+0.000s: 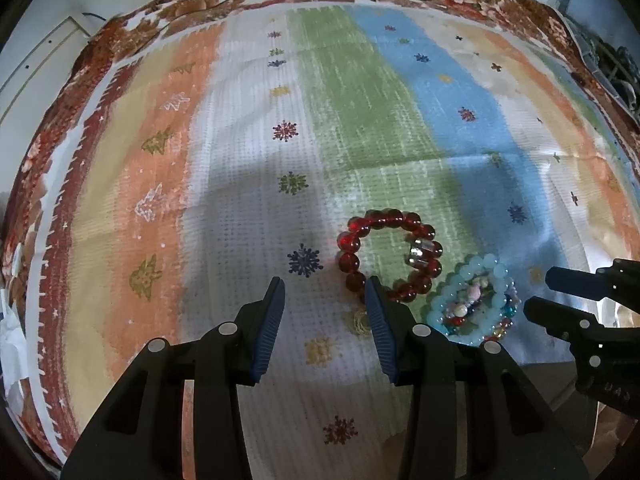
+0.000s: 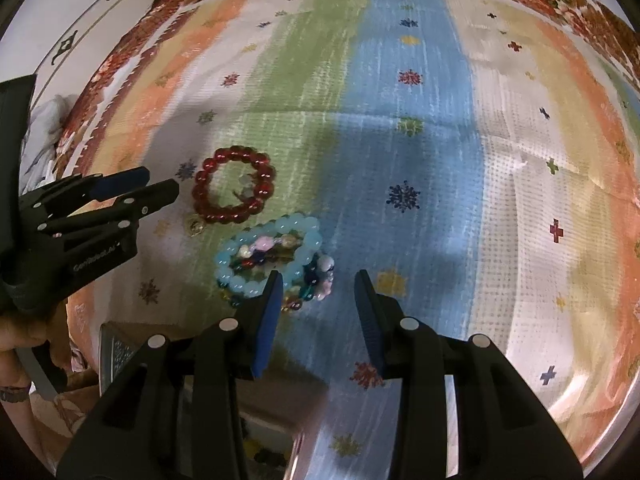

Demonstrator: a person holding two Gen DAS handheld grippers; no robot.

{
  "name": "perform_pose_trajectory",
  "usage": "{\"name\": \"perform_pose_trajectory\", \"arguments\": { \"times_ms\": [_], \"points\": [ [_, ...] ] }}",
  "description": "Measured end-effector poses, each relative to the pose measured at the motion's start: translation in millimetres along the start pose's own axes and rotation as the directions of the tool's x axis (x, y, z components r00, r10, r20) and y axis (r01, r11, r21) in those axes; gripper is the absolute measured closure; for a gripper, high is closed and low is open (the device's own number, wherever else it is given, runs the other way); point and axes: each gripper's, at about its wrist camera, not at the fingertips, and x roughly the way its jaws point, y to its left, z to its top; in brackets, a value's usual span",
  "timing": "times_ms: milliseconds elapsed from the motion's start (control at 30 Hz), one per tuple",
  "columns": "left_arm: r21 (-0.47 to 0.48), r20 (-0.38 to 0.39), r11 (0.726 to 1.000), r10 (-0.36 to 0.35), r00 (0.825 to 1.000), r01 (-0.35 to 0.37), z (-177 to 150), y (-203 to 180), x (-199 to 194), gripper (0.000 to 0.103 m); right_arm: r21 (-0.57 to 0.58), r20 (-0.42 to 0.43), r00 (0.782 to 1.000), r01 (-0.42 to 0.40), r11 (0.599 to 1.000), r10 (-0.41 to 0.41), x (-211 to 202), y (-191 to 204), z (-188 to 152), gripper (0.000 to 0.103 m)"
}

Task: Organize jewelry
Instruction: 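Move both tools back to the red and light blue bead bracelets, then grasp the light blue bead bracelet with the right tool while the left tool grasps the red bead bracelet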

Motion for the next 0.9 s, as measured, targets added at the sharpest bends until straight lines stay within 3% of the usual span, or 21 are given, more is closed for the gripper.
{"name": "perform_pose_trajectory", "arguments": {
  "times_ms": [667, 900],
  "points": [
    [0.009, -0.053, 1.000, -0.028, 0.998, 0.029, 19.2, 2.3, 35.1, 0.059, 0.003, -0.073, 0.997, -0.023, 1.000, 0.023, 35.5, 0.7, 29.2, 0.062],
    [0.090, -0.063, 0.996, 0.014, 0.998, -0.009, 15.4, -10.4, 42.8, 0.058, 0.019, -0.083, 0.995, -0.053, 0.998, 0.055, 43.0, -2.2, 32.5, 0.062]
  ]
}}
